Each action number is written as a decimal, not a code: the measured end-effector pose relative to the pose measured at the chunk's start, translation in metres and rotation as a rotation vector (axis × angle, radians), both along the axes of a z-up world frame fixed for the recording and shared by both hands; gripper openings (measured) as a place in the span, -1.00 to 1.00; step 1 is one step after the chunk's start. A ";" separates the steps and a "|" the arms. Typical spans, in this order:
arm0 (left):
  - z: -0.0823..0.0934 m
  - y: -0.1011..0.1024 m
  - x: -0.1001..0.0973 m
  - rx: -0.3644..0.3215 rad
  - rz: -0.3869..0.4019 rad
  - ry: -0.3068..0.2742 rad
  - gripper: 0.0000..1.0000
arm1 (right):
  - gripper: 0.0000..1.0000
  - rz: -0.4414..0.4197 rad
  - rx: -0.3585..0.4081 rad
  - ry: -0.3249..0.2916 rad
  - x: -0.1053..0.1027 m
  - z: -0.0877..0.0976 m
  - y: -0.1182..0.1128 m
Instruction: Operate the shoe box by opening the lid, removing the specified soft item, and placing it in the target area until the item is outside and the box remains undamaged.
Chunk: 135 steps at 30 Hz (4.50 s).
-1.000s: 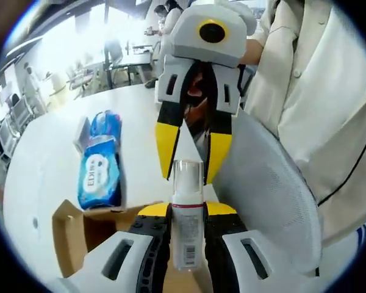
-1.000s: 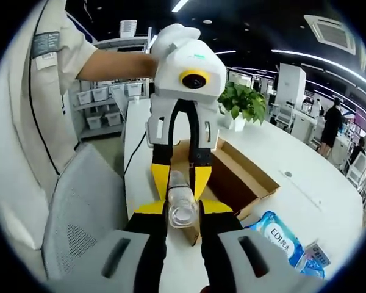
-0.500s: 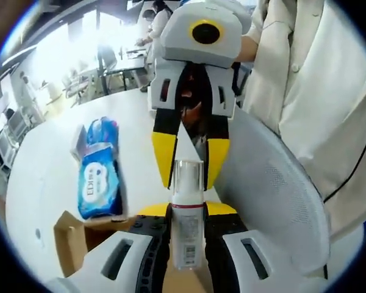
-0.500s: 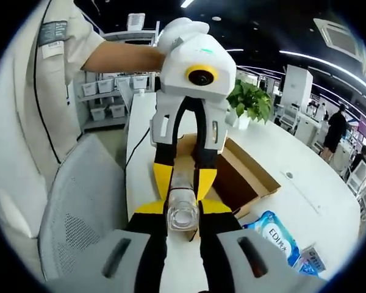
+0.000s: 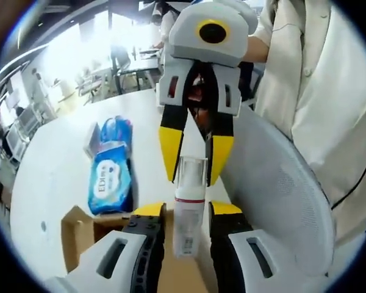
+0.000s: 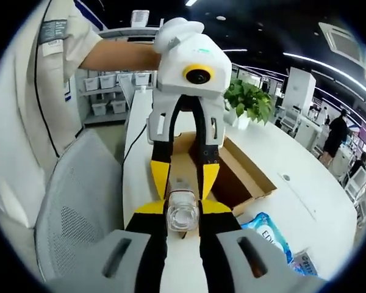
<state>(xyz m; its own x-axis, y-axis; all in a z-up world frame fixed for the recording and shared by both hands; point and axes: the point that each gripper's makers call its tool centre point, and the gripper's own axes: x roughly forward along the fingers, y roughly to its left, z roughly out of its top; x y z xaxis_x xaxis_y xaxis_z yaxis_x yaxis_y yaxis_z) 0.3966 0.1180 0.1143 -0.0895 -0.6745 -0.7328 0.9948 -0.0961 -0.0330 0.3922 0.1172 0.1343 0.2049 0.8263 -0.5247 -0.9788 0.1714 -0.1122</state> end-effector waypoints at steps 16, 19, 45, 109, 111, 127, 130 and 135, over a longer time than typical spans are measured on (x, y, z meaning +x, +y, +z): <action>0.003 0.010 0.014 -0.117 0.243 0.014 0.06 | -0.69 -0.004 -0.044 -0.029 0.015 0.004 -0.027; 0.006 0.011 0.019 -0.150 0.306 0.012 0.23 | -0.69 -0.006 -0.055 -0.041 0.020 0.008 -0.037; 0.011 0.056 0.039 -0.221 0.630 -0.044 0.80 | -0.69 0.056 -0.305 -0.145 0.132 0.013 -0.091; 0.005 0.173 -0.016 -0.241 1.041 -0.110 1.00 | -0.66 0.300 -0.806 -0.094 0.255 -0.085 -0.086; 0.004 0.175 -0.016 -0.240 1.048 -0.108 1.00 | -0.66 0.291 -0.798 -0.085 0.257 -0.085 -0.085; -0.005 0.193 -0.015 -0.211 1.098 -0.101 0.90 | -0.64 0.291 -0.820 -0.062 0.257 -0.082 -0.080; -0.007 0.195 -0.016 -0.211 1.105 -0.094 0.92 | -0.63 0.286 -0.817 -0.068 0.258 -0.081 -0.079; -0.014 0.204 -0.017 -0.187 1.124 -0.098 0.87 | -0.59 0.268 -0.804 -0.078 0.264 -0.081 -0.076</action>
